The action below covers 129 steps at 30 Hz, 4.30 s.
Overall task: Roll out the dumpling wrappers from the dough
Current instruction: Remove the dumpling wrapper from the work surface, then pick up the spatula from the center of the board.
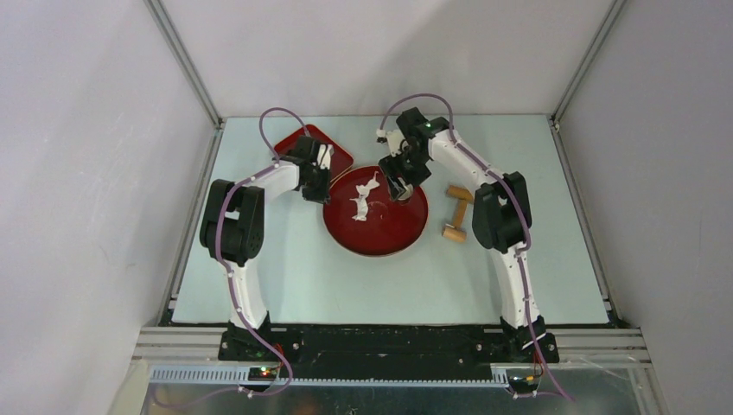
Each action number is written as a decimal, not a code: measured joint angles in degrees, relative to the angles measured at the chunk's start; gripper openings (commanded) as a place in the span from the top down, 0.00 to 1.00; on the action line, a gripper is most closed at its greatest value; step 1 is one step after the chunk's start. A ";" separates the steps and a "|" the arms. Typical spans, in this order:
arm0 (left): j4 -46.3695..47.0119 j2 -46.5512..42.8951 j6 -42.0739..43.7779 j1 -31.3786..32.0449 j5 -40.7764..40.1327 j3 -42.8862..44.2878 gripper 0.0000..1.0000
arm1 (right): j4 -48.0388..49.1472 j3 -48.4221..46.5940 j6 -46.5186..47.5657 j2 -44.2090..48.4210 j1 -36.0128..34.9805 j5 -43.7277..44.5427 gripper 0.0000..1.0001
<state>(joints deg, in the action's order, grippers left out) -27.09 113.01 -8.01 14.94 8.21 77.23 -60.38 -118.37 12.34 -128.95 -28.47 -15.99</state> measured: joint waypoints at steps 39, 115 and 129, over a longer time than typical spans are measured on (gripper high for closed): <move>0.00 0.00 0.00 0.00 0.00 0.00 1.00 | 7.63 21.11 5.46 21.97 19.78 10.14 0.01; -0.28 -13.20 -9.46 12.72 36.57 15.45 0.81 | 4.76 40.61 17.88 53.33 0.48 4.83 1.00; 2.40 -8.98 -14.25 12.63 46.56 17.73 1.00 | 7.69 43.34 17.31 57.24 5.73 -2.29 0.01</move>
<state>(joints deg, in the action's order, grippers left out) -24.69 104.03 -22.26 27.57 54.76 94.96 -52.69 -75.02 29.65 -71.70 -22.74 -18.28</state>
